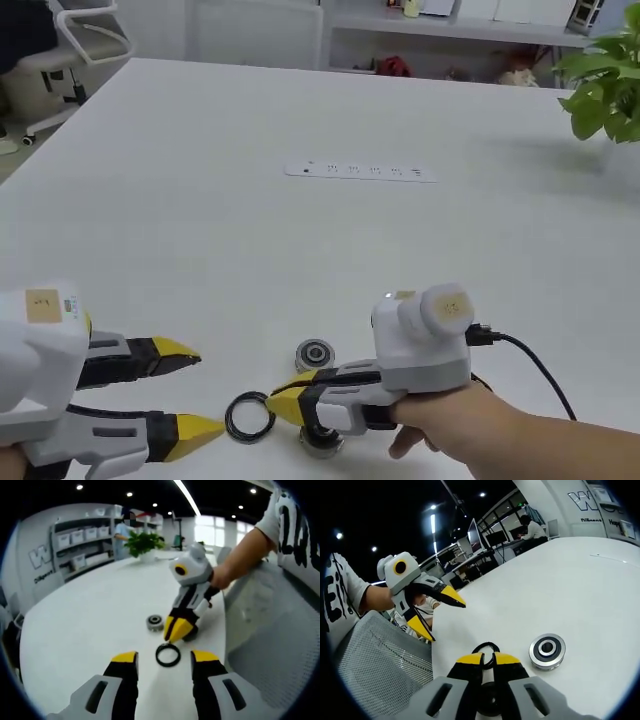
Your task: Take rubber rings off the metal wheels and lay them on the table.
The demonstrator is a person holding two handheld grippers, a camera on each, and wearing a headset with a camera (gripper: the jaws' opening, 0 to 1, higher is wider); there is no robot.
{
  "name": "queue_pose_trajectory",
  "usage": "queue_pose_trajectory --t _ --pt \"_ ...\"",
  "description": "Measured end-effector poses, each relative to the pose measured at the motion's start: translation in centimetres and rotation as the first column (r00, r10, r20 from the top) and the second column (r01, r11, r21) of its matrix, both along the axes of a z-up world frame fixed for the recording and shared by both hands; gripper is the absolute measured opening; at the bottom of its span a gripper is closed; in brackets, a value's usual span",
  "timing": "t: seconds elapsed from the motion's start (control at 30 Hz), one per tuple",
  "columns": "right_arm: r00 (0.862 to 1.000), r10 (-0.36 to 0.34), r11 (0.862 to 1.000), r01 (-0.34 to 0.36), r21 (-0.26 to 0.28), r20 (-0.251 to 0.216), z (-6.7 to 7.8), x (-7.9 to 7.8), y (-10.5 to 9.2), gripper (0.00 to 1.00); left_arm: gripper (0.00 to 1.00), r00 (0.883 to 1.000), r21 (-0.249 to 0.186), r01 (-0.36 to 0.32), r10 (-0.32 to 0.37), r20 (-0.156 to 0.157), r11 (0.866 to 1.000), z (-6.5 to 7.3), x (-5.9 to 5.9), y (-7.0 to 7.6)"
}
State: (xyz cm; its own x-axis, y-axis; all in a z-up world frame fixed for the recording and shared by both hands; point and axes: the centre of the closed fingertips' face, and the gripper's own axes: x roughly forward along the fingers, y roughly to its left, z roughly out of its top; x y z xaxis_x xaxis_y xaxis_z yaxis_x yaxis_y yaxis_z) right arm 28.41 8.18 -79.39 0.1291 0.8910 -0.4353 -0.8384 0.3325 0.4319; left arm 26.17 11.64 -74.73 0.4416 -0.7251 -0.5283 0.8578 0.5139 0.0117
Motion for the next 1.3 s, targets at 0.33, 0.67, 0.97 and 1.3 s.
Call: queue_pose_trajectory --t 0.33,0.67,0.97,1.3 --pt "1.000 -0.027 0.999 0.027 0.018 0.013 1.2 0.6 -0.5 0.08 0.43 1.000 0.003 0.002 -0.002 0.012 1.000 0.6 0.0 -0.1" --pt "0.997 -0.049 0.998 0.048 0.031 0.060 3.4 1.4 -1.6 0.14 0.43 0.999 0.006 0.014 -0.014 0.040 1.000 1.7 0.4 -0.5" --pt "0.990 -0.072 0.997 0.067 0.044 0.119 5.8 2.0 -2.8 0.20 0.44 0.998 0.000 0.030 -0.030 0.060 1.000 3.1 0.6 -0.8" --pt "0.979 -0.083 0.996 0.078 0.032 0.185 7.7 2.1 -5.2 0.26 0.47 0.996 -0.001 0.035 -0.035 0.077 0.999 4.1 0.4 -0.8"
